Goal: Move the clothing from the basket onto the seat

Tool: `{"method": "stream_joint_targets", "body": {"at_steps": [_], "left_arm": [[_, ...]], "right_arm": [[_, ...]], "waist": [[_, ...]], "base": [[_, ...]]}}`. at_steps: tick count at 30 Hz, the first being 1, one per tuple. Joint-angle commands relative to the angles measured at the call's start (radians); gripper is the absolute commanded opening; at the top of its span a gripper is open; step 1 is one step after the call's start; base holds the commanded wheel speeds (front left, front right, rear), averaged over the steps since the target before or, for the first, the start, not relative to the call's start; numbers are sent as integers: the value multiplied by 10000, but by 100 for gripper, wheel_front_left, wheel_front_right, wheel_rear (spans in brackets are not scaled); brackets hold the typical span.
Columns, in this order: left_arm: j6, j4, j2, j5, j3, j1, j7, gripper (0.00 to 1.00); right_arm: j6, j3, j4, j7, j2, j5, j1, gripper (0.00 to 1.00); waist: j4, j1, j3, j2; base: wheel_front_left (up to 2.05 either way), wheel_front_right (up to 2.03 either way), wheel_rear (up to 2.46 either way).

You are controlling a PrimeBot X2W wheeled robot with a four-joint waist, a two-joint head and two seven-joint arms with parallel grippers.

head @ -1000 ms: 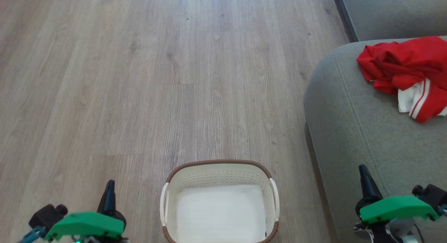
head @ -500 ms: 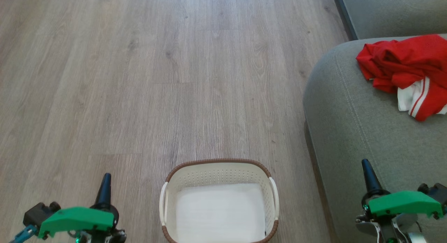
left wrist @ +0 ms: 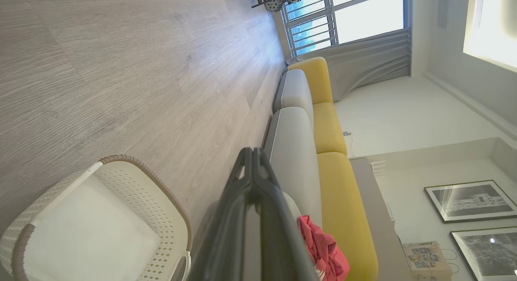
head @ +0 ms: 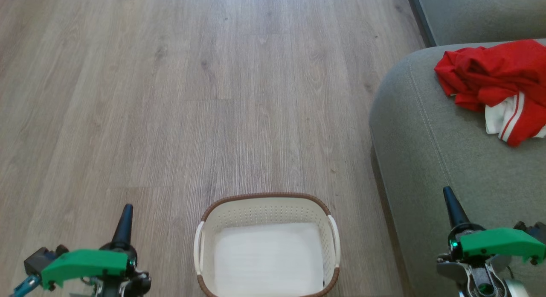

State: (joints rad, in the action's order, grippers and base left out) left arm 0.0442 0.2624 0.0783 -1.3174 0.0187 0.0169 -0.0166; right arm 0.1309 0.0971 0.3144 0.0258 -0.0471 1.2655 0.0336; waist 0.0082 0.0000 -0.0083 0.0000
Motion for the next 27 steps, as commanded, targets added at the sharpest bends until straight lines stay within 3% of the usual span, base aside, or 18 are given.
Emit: {"method": "stream_joint_targets", "body": {"at_steps": [1, 27], "left_arm": [[151, -273, 8, -362, -432, -714, -108, 0], [836, -176, -184, -2901, -1176, -1220, -841, 0]], "right_arm": [[-1, -83, -435, 117, -38, 412, 527, 0], [-2, 157, -685, 844, -32, 3308, 735, 0]], "waist": [[-6, 0, 9, 0], [-78, 0, 109, 0]], "base": [[0, 0, 0], [0, 0, 0]]}}
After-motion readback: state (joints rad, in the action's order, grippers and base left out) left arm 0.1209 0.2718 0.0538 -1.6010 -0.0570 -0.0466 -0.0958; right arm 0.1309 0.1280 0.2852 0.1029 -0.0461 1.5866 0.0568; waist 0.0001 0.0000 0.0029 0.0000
